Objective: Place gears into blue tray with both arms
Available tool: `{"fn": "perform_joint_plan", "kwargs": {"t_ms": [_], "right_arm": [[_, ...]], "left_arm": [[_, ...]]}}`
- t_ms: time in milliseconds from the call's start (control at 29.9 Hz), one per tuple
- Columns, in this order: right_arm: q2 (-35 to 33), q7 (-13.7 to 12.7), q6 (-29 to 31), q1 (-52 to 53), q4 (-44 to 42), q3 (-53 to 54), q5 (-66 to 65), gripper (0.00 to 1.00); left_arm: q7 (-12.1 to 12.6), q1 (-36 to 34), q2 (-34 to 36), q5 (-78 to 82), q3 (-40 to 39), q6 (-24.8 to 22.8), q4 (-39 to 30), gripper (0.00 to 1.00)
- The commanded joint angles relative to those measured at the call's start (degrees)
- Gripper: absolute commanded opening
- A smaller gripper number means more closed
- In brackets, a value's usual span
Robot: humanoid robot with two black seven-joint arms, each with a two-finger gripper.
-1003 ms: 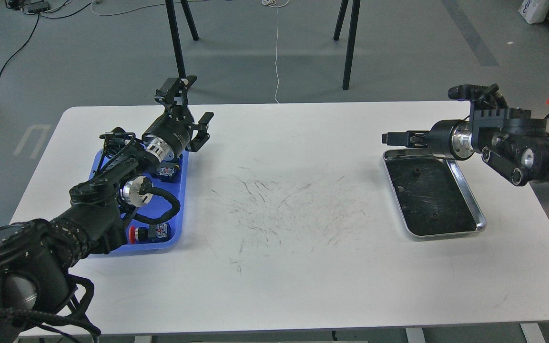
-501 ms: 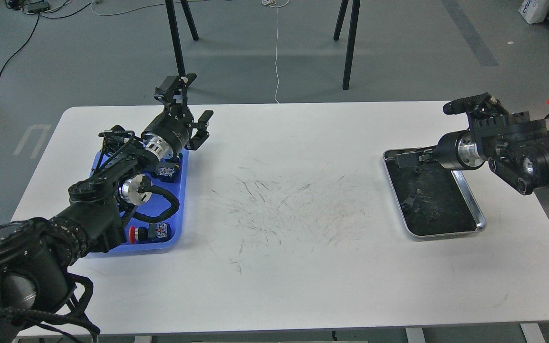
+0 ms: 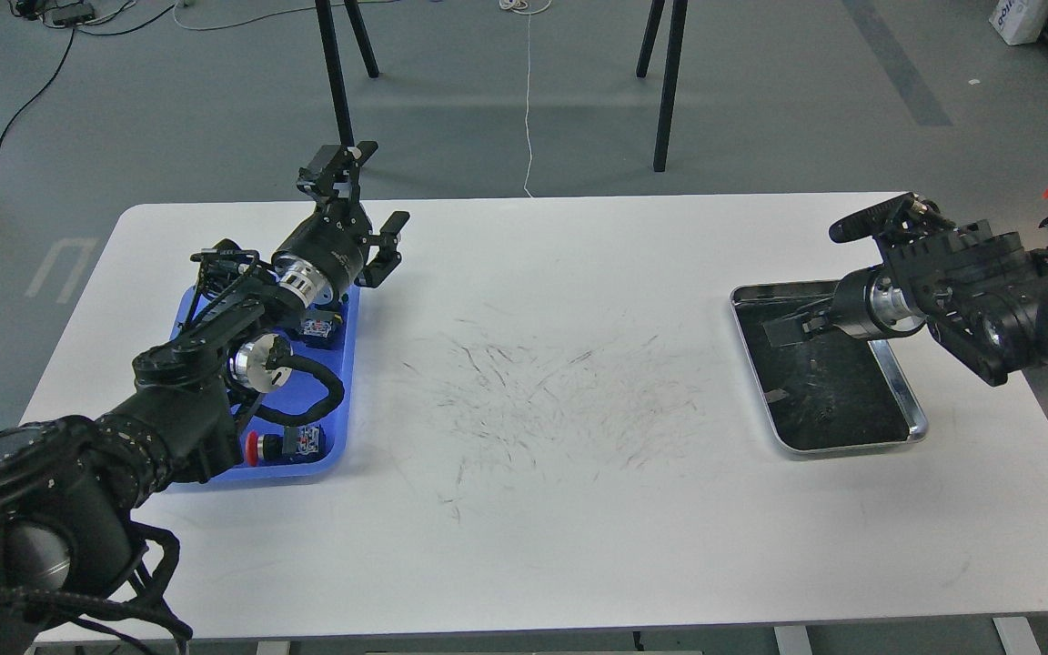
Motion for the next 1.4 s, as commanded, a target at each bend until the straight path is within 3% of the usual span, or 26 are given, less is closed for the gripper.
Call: {"fn": "perform_joint_plan", "kwargs": {"t_ms": [0, 334, 501, 802, 1371], "right_arm": [[0.9, 0.0, 0.0, -1.8, -3.1, -0.3, 0.1, 0.97], [2.4, 0.0, -0.1, -4.2, -7.2, 0.3, 0.3, 0.94], [3.0, 0.0, -0.2, -4.9, -8.1, 0.3, 0.4, 0.87], [3.2, 0.0, -0.1, -4.9, -9.0, 0.4, 0.5, 0.61], [4.8, 0.0, 0.0, -7.2, -12.4, 0.4, 1.1, 0.5]], "left_arm": [[0.0, 0.1, 0.2, 0.0, 0.0, 0.0, 0.1, 1.0], [0.0, 0.2, 0.2, 0.1, 0.0, 0.1, 0.1, 1.0], [0.0, 0.2, 0.1, 0.2, 0.0, 0.1, 0.1, 1.0], [0.0, 0.3, 0.1, 0.2, 0.0, 0.1, 0.0, 1.0], [0.0, 0.3, 0.0, 0.3, 0.0, 0.3, 0.0, 1.0]]}}
